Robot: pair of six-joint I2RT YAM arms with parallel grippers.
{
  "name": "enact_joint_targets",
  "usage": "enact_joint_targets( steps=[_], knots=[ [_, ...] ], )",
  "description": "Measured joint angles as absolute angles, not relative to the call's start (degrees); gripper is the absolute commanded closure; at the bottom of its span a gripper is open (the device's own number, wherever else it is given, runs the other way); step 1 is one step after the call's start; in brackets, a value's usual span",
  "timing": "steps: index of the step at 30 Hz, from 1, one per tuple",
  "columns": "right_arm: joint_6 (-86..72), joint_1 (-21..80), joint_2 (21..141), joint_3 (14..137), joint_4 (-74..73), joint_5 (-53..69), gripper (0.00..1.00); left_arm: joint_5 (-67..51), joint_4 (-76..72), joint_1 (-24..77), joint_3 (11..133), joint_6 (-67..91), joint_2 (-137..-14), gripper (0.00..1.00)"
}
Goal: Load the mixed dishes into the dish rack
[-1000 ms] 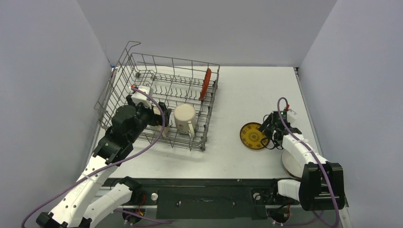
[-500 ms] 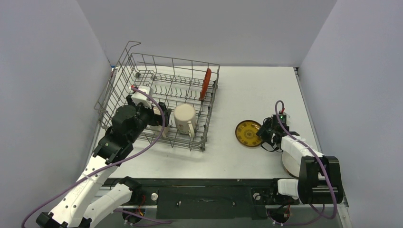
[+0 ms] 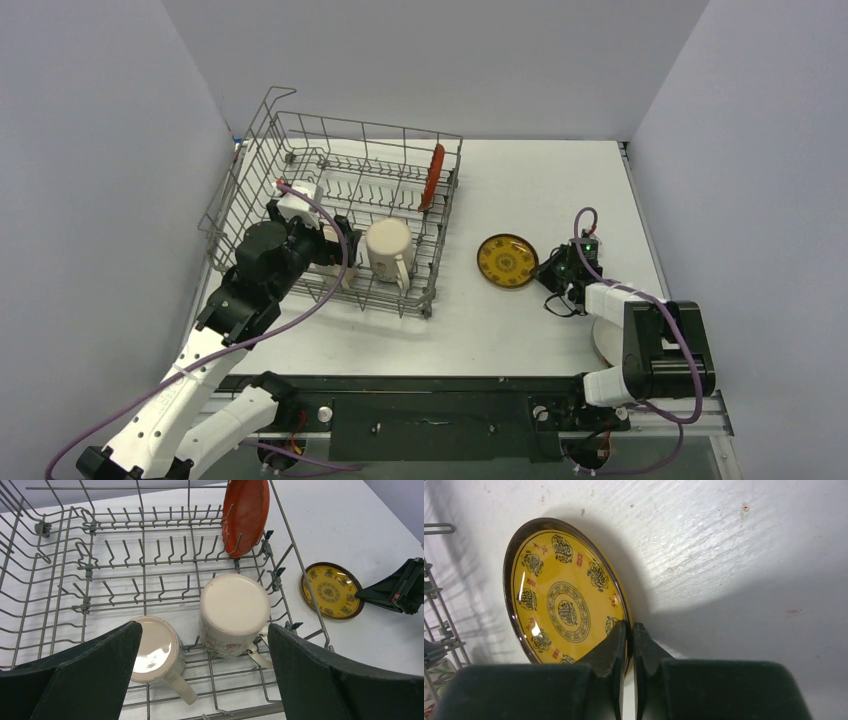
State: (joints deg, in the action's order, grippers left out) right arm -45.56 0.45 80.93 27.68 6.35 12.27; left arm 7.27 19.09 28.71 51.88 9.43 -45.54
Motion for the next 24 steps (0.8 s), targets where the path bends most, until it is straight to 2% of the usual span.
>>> enact_joint_targets(
  steps=[6, 24],
  knots=[
    [-46.87, 0.84, 79.64, 25.26, 10.15, 12.27, 1.00, 7.20, 19.09, 28.71, 51.81, 9.43, -45.76, 0.04],
    [-42.70, 6.33, 58.28, 29.21, -2.48, 9.85, 1.00, 2.42, 19.00, 28.34, 51.35, 9.78, -48.25, 0.04]
  ],
)
